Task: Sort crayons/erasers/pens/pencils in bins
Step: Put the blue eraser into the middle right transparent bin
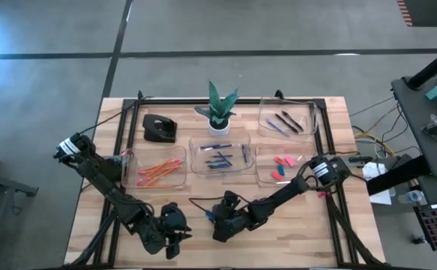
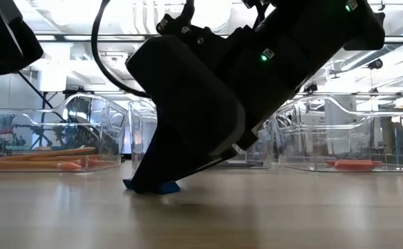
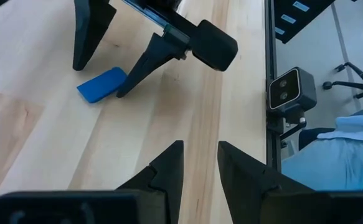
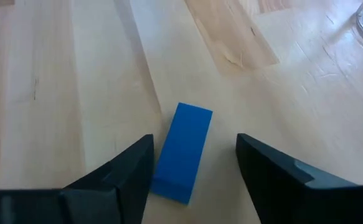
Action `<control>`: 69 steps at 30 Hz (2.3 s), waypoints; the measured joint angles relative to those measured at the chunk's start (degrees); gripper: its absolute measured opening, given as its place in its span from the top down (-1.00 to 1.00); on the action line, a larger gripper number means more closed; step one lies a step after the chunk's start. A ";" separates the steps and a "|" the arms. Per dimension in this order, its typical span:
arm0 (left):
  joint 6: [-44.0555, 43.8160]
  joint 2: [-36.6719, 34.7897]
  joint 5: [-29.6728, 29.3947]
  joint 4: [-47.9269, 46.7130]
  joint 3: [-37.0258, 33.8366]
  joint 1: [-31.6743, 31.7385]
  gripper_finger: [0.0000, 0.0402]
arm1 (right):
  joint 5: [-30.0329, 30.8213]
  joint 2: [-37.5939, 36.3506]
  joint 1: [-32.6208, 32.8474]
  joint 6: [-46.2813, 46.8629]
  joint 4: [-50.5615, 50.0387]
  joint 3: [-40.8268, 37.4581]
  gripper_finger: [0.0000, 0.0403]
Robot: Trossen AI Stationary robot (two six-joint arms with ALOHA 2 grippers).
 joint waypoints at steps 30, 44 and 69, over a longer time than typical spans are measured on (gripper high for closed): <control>-0.09 0.02 -0.01 0.09 -1.34 0.04 0.58 | -3.58 -8.26 -0.07 -9.84 -11.82 -0.46 0.73; -0.13 0.02 -2.35 0.54 -1.51 0.17 0.58 | 3.53 -25.94 -0.52 -7.89 -41.54 -3.02 0.72; 0.07 0.02 -3.50 2.01 -1.60 1.62 0.58 | 10.93 -61.99 -1.73 14.69 -49.02 -34.51 0.72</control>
